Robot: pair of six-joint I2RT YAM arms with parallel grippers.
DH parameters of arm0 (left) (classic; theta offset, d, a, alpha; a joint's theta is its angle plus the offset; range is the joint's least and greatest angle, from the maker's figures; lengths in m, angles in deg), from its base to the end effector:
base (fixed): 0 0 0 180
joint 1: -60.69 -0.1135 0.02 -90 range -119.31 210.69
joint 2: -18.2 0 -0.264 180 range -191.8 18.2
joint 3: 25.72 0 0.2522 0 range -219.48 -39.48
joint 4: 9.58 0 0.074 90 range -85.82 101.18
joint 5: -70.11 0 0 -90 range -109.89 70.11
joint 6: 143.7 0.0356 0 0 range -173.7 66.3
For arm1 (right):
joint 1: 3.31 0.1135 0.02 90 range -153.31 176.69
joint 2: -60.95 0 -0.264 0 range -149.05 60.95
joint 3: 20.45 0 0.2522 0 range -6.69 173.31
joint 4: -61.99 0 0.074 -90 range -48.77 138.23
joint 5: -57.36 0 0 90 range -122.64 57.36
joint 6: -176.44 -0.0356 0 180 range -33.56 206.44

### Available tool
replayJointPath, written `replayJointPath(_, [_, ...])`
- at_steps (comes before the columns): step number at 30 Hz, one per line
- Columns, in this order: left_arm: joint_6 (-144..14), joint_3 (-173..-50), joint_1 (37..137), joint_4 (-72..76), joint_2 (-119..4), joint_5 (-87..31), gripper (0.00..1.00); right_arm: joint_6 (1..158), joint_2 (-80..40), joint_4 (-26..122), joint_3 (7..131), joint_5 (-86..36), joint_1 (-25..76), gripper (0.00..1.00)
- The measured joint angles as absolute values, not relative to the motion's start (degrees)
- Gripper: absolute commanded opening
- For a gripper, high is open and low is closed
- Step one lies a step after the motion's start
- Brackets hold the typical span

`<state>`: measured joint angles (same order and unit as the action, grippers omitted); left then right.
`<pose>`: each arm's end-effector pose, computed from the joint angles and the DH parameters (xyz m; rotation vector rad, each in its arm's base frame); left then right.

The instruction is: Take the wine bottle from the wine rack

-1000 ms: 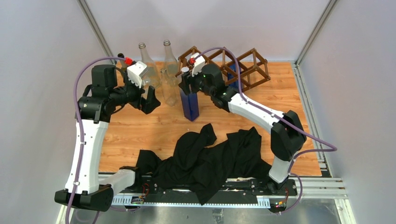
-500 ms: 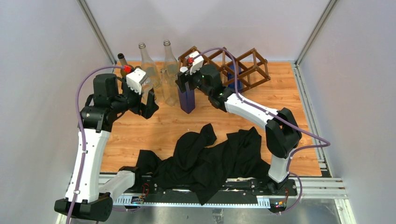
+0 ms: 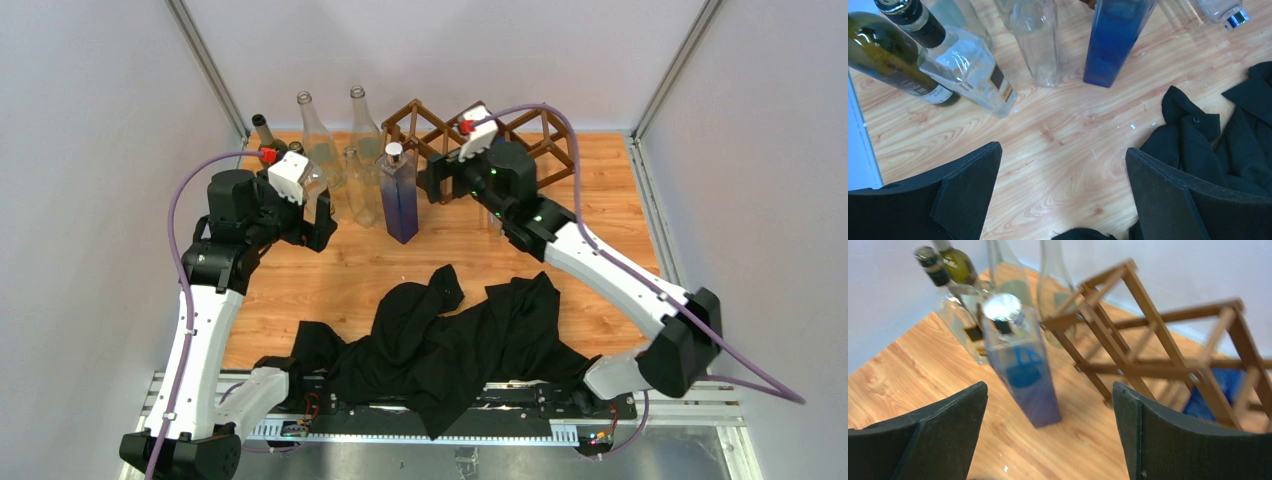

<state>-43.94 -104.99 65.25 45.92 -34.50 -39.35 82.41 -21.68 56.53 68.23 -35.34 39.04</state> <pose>0.1782 -0.0261 0.3843 0.4606 2.0052 -0.2959 0.2572 0.2322 0.4030 -0.4866 1.5158 0.5987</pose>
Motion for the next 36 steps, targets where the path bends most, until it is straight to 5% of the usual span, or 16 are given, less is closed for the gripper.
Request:
replayJointPath(11, [-43.61, -104.99, 65.25, 44.82, -34.44, -39.31, 1.0, 71.74, -10.25, 42.47, 53.36, -39.97, 21.6, 0.99])
replayJointPath(32, [-42.78, -105.91, 65.25, 46.31, -34.44, -43.53, 1.0, 59.67, -35.1, 56.55, 51.05, -29.65, 9.66, 0.99])
replayJointPath(36, [-42.56, -106.26, 65.25, 46.79, -34.44, -44.38, 1.0, 57.12, -36.89, 62.32, 50.74, -26.0, 7.85, 0.91])
